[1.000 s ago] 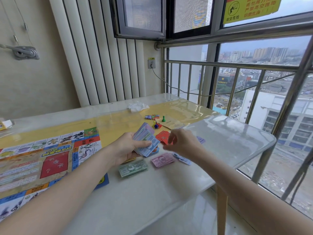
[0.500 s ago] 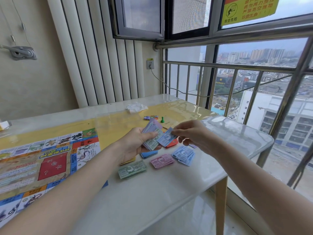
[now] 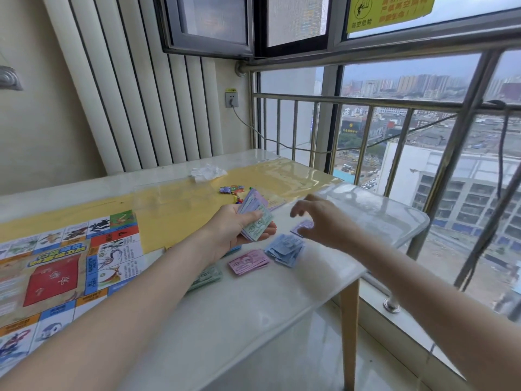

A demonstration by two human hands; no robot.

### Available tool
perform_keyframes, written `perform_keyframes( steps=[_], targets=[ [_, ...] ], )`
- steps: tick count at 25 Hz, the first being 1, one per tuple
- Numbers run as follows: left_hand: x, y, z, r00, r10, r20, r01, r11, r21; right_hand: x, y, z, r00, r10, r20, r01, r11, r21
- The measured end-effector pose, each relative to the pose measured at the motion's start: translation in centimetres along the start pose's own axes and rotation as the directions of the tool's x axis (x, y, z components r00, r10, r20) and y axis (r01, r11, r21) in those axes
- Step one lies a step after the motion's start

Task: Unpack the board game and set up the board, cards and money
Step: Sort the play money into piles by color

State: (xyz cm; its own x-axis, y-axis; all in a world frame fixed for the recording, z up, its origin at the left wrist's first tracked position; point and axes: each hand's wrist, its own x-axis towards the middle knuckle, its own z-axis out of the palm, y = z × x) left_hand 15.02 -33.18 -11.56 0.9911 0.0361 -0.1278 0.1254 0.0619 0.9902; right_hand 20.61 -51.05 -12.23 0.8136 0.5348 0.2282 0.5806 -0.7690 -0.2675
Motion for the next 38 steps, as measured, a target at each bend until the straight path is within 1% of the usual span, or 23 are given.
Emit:
perform_keyframes(
  steps=[1,2,3,4,6,9,13,17,18,19,20,21,22,23,24,25,29,31,32,34,37,38],
  targets=[
    [0.2,-0.1,0.0,1.0,-0.002,-0.015,0.002,1.0,0.013,-0.1,-0.3,-0.6,0.986,-0.133,0.101,0.146,0.98,-0.136],
    [0.3,-0.3,0.1,0.999,-0.006,-0.034,0.008,0.999,0.042,-0.1,-0.7,-0.8,0.95,-0.216,0.227,0.272,0.928,-0.254],
    [0.5,-0.6,0.1,0.998,-0.012,-0.058,0.017,0.997,0.076,-0.2,-1.1,-0.8,0.909,-0.244,0.339,0.358,0.872,-0.334],
    [0.5,-0.8,0.0,0.997,-0.015,-0.079,0.023,0.995,0.096,-0.1,-1.4,-0.6,0.88,-0.232,0.414,0.396,0.84,-0.371],
    [0.3,-1.2,-0.3,0.995,-0.01,-0.101,0.015,0.998,0.054,0.4,-1.7,-0.2,0.847,-0.199,0.493,0.405,0.842,-0.356],
    [0.0,-1.2,-1.1,0.991,-0.014,-0.131,0.011,1.0,-0.024,1.2,-2.0,-0.2,0.83,-0.197,0.522,0.404,0.858,-0.319],
    [-0.3,-1.3,-1.4,0.992,-0.021,-0.125,0.02,1.0,-0.007,2.0,-2.4,0.3,0.862,-0.193,0.469,0.368,0.874,-0.317],
    [0.0,-1.6,-1.6,0.992,-0.041,-0.122,0.04,0.999,-0.016,2.1,-2.3,0.2,0.864,-0.164,0.477,0.335,0.893,-0.301],
    [0.1,-1.7,-1.6,0.993,-0.043,-0.109,0.04,0.999,-0.031,2.2,-2.2,-0.1,0.876,-0.176,0.448,0.318,0.911,-0.264],
    [0.2,-1.8,-1.7,0.995,-0.041,-0.092,0.036,0.998,-0.053,2.4,-2.2,-0.5,0.903,-0.191,0.385,0.278,0.943,-0.182],
    [0.3,-1.7,-1.7,0.997,-0.036,-0.071,0.031,0.996,-0.078,2.6,-2.4,-1.0,0.937,-0.193,0.292,0.216,0.975,-0.048],
    [0.3,-1.6,-1.8,0.998,-0.025,-0.057,0.02,0.996,-0.087,2.8,-2.7,-1.2,0.968,-0.164,0.19,0.14,0.981,0.132],
    [0.2,-1.6,-1.9,0.998,-0.005,-0.055,0.002,0.998,-0.066,3.0,-3.1,-1.2,0.987,-0.108,0.121,0.062,0.941,0.332],
    [0.2,-1.4,-2.0,0.998,0.016,-0.066,-0.018,0.999,-0.03,3.1,-3.5,-1.0,0.995,-0.046,0.094,-0.007,0.865,0.502],
    [0.1,-1.3,-2.2,0.997,0.03,-0.075,-0.031,1.0,-0.004,3.1,-3.8,-0.7,0.995,-0.003,0.101,-0.06,0.789,0.612],
    [0.0,-1.1,-2.4,0.997,0.031,-0.075,-0.031,1.0,-0.001,3.0,-4.0,-0.3,0.992,0.017,0.123,-0.096,0.727,0.68],
    [-0.9,-0.3,-3.7,0.999,-0.027,0.027,0.029,0.997,-0.071,2.8,-4.4,0.5,0.985,0.055,0.162,-0.165,0.548,0.82],
    [-1.5,0.1,-4.8,0.996,-0.056,0.068,0.061,0.996,-0.066,2.8,-5.1,1.0,0.983,0.057,0.176,-0.18,0.514,0.839],
    [-1.9,0.3,-5.4,0.995,-0.069,0.069,0.073,0.996,-0.054,2.8,-5.6,1.2,0.982,0.048,0.181,-0.179,0.529,0.829],
    [-2.7,0.6,-6.8,0.997,-0.074,0.019,0.075,0.997,-0.033,2.8,-6.9,1.7,0.982,0.031,0.187,-0.171,0.572,0.802],
    [-3.8,0.9,-9.5,0.993,-0.012,-0.115,0.012,1.0,-0.002,2.5,-9.1,3.0,0.975,0.031,0.221,-0.203,0.54,0.817],
    [-4.1,0.9,-10.4,0.989,0.01,-0.144,-0.009,1.0,0.008,2.3,-10.1,3.6,0.97,0.036,0.239,-0.219,0.552,0.804]
  ],
)
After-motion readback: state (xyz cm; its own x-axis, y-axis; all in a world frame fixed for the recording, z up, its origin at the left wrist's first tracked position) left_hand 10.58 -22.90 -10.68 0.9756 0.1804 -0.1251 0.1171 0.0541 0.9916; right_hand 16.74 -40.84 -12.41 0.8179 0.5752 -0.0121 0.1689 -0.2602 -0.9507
